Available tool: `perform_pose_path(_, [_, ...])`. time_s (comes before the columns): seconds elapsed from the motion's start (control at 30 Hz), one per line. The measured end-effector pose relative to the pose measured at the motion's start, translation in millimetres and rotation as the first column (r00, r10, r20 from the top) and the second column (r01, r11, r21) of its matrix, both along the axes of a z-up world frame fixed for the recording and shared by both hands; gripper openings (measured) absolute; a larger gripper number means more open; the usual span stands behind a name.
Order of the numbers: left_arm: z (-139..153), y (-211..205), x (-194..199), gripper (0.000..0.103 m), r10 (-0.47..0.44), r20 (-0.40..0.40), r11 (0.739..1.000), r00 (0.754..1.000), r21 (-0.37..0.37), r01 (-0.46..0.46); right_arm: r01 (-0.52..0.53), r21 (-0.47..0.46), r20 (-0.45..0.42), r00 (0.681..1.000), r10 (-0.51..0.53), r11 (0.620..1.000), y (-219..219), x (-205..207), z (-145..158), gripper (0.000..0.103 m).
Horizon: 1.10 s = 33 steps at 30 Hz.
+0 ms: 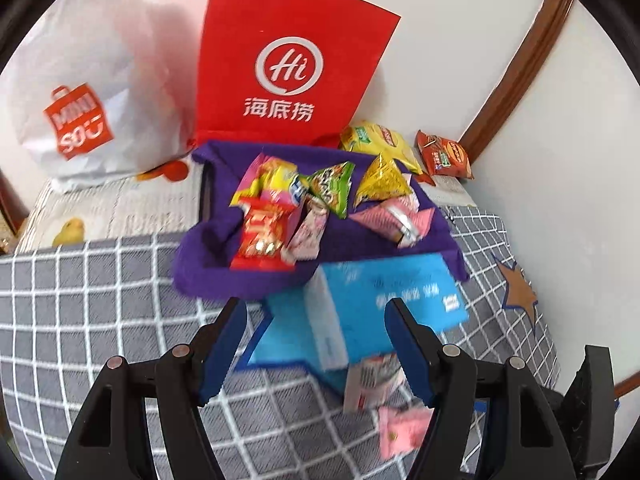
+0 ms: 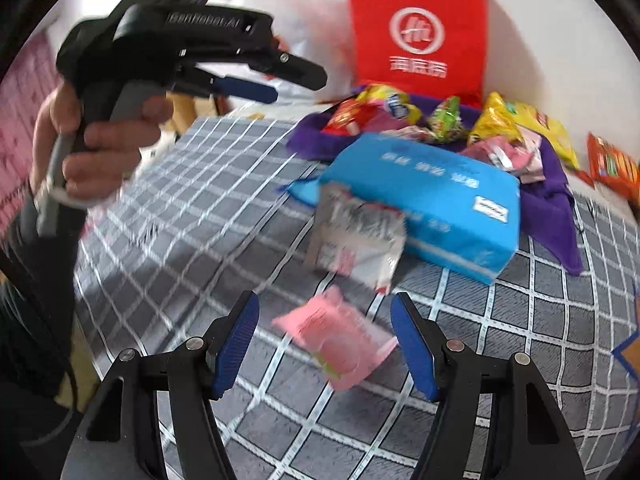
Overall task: Organize snacks
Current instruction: 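Grasp the pink peach candy with right tool while left tool grasps white snack packet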
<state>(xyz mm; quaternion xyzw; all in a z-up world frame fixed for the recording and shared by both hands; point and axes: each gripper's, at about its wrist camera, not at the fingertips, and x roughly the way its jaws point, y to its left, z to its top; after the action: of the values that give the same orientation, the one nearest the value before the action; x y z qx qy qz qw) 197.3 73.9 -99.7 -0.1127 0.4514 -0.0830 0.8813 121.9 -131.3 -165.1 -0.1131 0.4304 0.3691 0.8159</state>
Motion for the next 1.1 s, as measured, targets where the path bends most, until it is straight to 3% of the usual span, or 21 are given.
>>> perform_pose_path(0.33, [-18.5, 5.5, -28.8, 0.070, 0.006, -0.028, 1.000, 1.000, 0.009, -0.005, -0.063, -0.146, 0.007, 0.998, 0.064, 0.987, 23.4, 12.4, -34.7, 0.066])
perform_pose_path(0.4, [-25.6, 4.3, -32.4, 0.070, 0.006, -0.037, 1.000, 0.999, 0.004, -0.006, -0.065, -0.124, 0.003, 0.998, 0.066, 0.990, 22.2, 13.0, -35.4, 0.053])
perform_pose_path(0.43, [-30.0, 3.1, -34.2, 0.070, 0.006, -0.043, 1.000, 0.999, -0.004, -0.006, -0.061, -0.112, -0.004, 0.998, 0.061, 0.992, 20.0, 13.1, -35.0, 0.041])
perform_pose_path(0.67, [-59.7, -30.5, -33.0, 0.070, -0.059, -0.078, 0.997, 0.995, -0.051, 0.056, 0.016, -0.062, 0.012, 1.000, -0.015, 0.998, -12.4, 1.1, -24.6, 0.041])
perform_pose_path(0.9, [-88.5, -69.1, -16.7, 0.068, -0.105, -0.129, 0.991, 0.986, -0.098, 0.092, 0.173, -0.036, 0.025, 0.985, -0.172, 0.984, -72.0, -1.3, -15.7, 0.042])
perform_pose_path(0.97, [-92.8, -72.2, -13.9, 0.060, -0.093, -0.130, 0.990, 0.987, -0.118, 0.078, 0.208, -0.028, 0.019, 0.978, -0.208, 0.978, -84.6, 1.0, -16.9, 0.042])
perform_pose_path(1.0, [-94.6, -73.7, -13.0, 0.047, -0.085, -0.134, 0.990, 0.987, -0.120, 0.069, 0.223, -0.026, 0.019, 0.975, -0.222, 0.974, -91.3, 2.3, -16.8, 0.042])
perform_pose_path(1.1, [-96.7, -73.8, -13.2, 0.033, -0.094, -0.143, 0.986, 0.985, -0.148, 0.073, 0.263, -0.010, 0.017, 0.965, -0.262, 0.965, -103.2, 8.9, -14.4, 0.042])
